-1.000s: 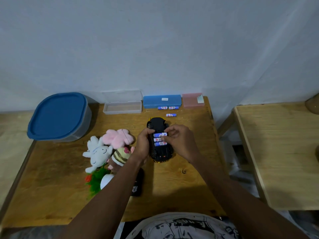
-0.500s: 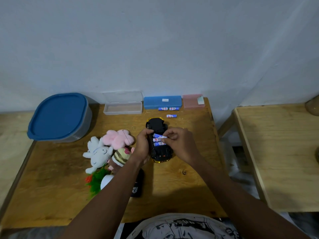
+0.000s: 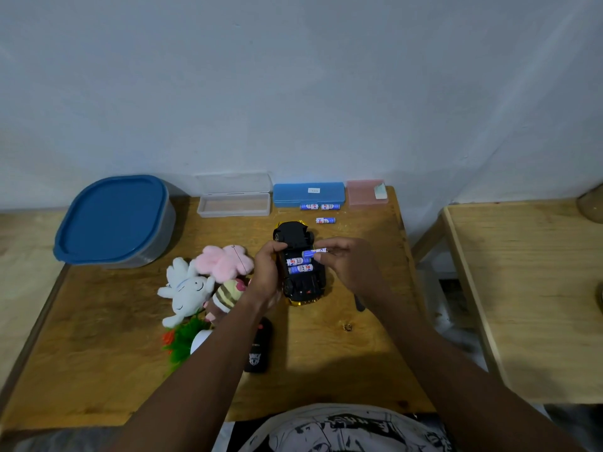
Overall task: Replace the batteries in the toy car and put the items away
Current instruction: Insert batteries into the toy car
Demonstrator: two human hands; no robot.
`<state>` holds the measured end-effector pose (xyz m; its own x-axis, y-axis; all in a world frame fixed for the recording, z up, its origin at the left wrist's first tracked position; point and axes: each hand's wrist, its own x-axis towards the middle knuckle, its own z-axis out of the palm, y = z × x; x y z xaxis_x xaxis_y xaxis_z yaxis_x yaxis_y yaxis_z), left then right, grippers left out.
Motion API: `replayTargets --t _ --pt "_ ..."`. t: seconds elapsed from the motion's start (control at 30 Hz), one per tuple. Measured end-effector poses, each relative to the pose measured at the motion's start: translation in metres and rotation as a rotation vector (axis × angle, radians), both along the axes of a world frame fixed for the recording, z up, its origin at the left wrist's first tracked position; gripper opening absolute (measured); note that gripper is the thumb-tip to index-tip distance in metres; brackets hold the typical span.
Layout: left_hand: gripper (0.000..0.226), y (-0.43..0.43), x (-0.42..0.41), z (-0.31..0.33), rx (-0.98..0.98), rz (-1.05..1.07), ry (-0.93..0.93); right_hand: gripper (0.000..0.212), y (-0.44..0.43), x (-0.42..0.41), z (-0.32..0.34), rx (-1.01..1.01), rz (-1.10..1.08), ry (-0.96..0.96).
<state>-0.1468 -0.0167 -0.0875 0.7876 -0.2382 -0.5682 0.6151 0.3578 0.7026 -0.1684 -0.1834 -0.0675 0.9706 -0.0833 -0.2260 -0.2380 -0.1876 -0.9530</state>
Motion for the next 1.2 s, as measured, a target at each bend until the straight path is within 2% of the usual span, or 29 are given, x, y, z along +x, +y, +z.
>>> replayTargets --t 0.23,0.33,0.47,0.57,0.67,0.73,0.87,1.2 --pt "0.052 0.003 0.001 0.009 -0.014 -0.060 0.080 0.022 0.002 0.001 0.009 0.379 -0.076 0.048" --pt "0.056 0.007 0.004 0.016 -0.092 -0.127 0.126 0.028 0.002 0.005 0.015 0.400 -0.027 0.046" --pt "0.049 0.010 0.007 0.018 -0.117 -0.179 0.122 0.022 0.001 0.010 0.024 0.148 0.136 -0.037" --pt "0.041 0.011 0.009 0.022 -0.081 -0.169 0.113 0.012 0.000 0.012 0.025 -0.155 0.314 -0.290" --pt "0.037 0.013 0.011 0.028 -0.045 -0.167 0.117 0.021 -0.003 0.014 0.024 -0.403 0.520 -0.566" --pt "0.037 0.013 0.012 0.030 -0.026 -0.172 0.129 0.024 -0.004 0.017 0.028 -0.531 0.589 -0.653" --pt "0.035 0.009 0.013 0.040 0.035 -0.221 0.148 0.023 -0.008 0.021 0.032 -0.644 0.647 -0.696" --pt "0.034 0.014 0.012 0.046 0.203 -0.355 0.139 0.028 -0.013 0.022 0.032 -0.752 0.766 -0.721"
